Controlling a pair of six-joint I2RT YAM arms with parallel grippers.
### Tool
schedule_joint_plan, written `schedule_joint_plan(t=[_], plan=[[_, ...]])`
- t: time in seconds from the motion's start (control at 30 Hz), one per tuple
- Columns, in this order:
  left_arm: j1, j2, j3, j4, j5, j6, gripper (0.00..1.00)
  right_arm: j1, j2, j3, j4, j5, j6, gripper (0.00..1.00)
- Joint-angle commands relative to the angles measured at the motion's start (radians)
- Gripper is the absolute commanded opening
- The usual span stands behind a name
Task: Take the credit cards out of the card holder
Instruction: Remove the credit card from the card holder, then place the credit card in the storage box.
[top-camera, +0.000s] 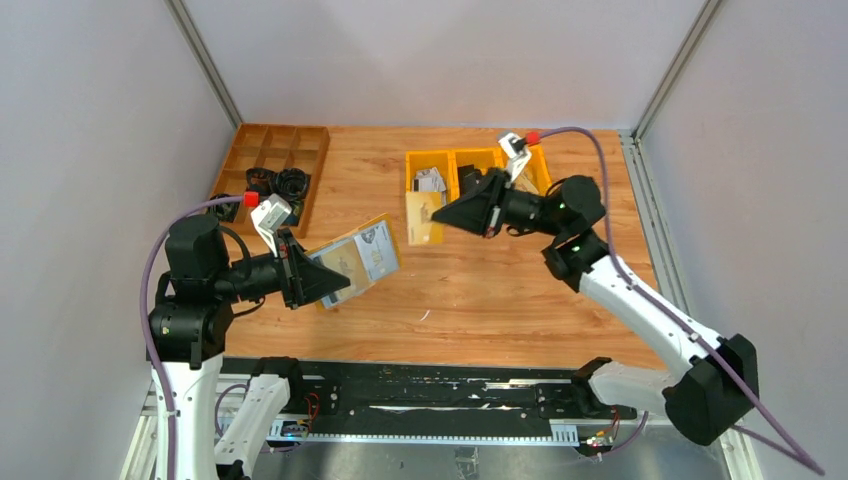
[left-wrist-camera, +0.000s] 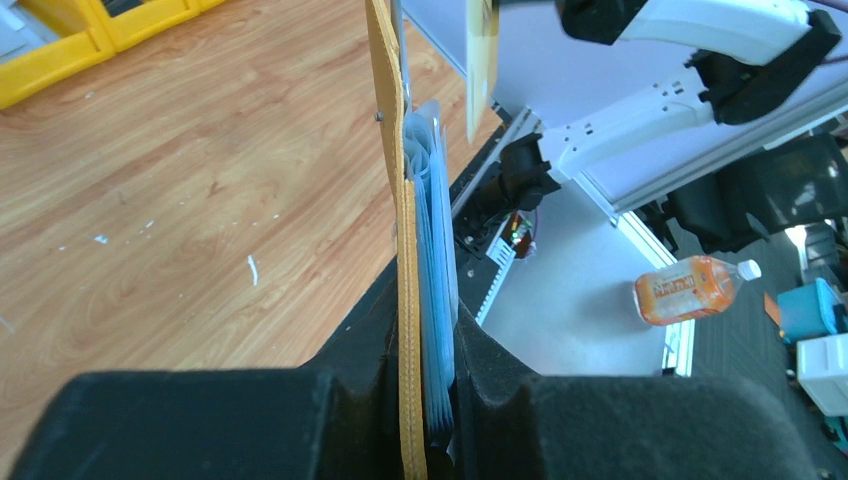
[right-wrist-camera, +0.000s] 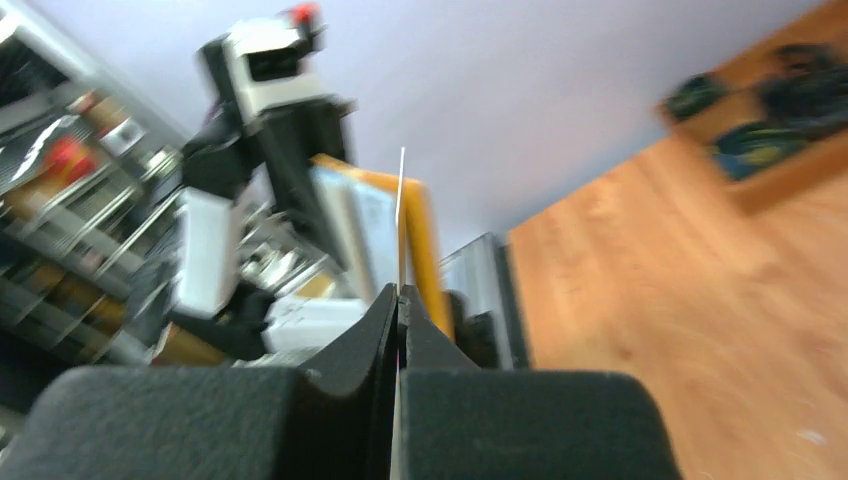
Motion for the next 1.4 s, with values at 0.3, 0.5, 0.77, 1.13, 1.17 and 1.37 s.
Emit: schedule_joint_plan(t=[0.3,0.5,0.77,1.13,1.17,1.37], plan=[[-0.003,0.018,0.026,0.003,-0.027,0.036,0.0,-0.519,0.167,0.246,-0.938,0.489,-0.646,0.0],[-0.003,0.032,0.016,0.001,-0.004,0.053,0.0,-0.561,0.388,0.412,-0.973,0.699,-0.736,0.0],[-0.003,0.061,0.008,0.001,0.007,0.091,0.0,-0.572,0.716,0.679,-1.005,0.753,-0.773,0.0],[-0.003,0.098,0.001,0.001,0.035,0.124,0.0,-0.573,0.999,0.903,-1.042,0.593,-0.771,0.0],[-0.003,0.099,0.0,0.002,0.037,0.125,0.0,-0.573,1.007,0.912,-1.053,0.599,-0.775,0.0],[-0.003,0.102,-0.002,0.003,0.046,0.124,0.0,-0.562,0.967,0.911,-1.072,0.735,-0.816,0.34]])
